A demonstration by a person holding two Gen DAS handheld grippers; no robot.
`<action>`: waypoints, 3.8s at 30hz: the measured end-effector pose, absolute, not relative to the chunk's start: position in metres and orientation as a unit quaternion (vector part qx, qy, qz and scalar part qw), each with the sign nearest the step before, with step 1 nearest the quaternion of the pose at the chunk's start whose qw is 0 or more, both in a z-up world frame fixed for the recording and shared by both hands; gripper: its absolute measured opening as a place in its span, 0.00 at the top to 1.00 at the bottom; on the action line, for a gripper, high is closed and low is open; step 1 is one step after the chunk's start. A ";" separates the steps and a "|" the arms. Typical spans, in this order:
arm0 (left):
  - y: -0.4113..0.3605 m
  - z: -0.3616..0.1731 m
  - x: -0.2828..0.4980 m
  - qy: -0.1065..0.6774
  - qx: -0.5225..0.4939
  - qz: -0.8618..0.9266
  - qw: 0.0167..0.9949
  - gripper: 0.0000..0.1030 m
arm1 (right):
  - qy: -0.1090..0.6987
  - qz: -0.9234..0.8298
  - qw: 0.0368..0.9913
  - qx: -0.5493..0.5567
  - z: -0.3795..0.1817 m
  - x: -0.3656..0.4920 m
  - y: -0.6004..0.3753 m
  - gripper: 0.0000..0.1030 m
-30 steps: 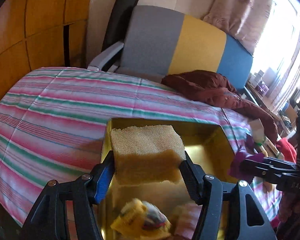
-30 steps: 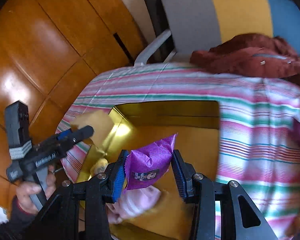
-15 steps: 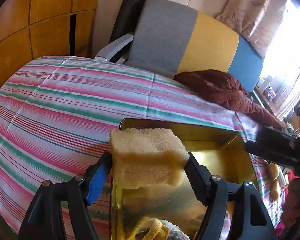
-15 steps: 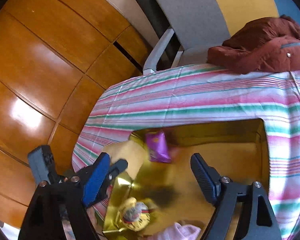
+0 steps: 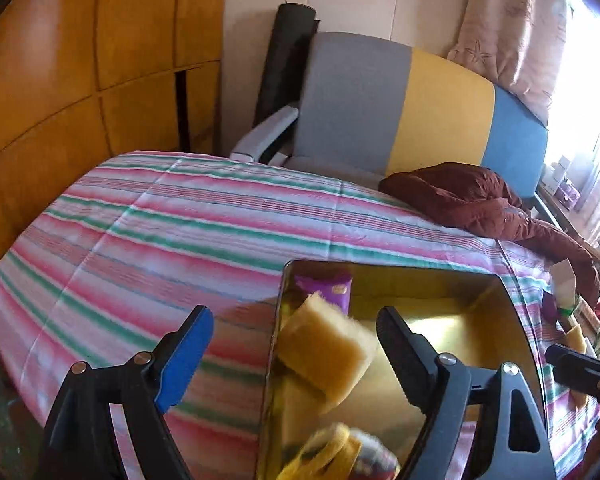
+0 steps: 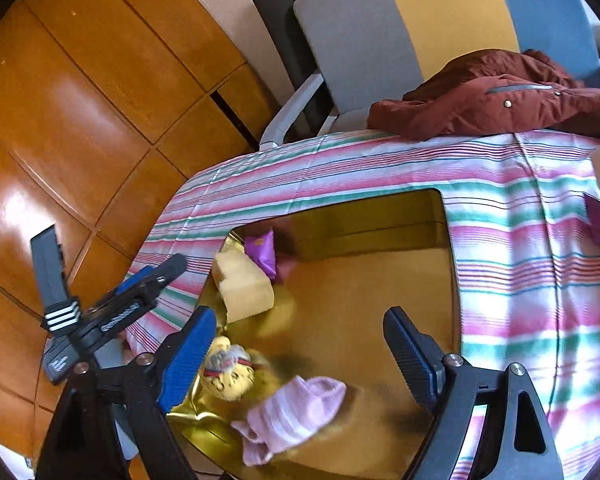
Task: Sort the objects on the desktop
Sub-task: 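Carry the packet and sponge over the gold tray and release them, then return both grippers to the pile and grasp the green-and-white box with the right gripper, then grasp a flat yellow sponge with the left gripper while the right gripper holds the box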
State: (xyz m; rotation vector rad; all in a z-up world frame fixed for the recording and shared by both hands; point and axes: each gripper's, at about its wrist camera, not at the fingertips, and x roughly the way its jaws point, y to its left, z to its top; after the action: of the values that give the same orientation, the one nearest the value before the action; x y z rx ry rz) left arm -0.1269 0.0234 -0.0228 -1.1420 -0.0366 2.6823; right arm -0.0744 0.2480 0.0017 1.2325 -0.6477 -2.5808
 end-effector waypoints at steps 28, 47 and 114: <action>0.133 -0.001 -0.017 -0.016 -0.400 0.858 0.322 0.35 | -0.281 -0.873 -0.078 0.392 -0.013 0.057 0.389 0.12; 0.240 -0.007 0.026 0.036 -0.426 0.798 0.425 0.35 | -0.361 -0.860 -0.206 0.295 0.013 0.129 0.537 0.20; 0.472 -0.097 -0.024 0.124 -0.523 0.766 0.353 0.38 | -0.288 -0.898 -0.183 0.277 0.000 0.063 0.551 0.68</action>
State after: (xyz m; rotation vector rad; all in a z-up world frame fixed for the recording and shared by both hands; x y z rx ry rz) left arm -0.0238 0.4721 -0.0970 -1.3535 0.3216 1.9807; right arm 0.0633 0.5512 0.0000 0.9905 -1.0267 -3.2071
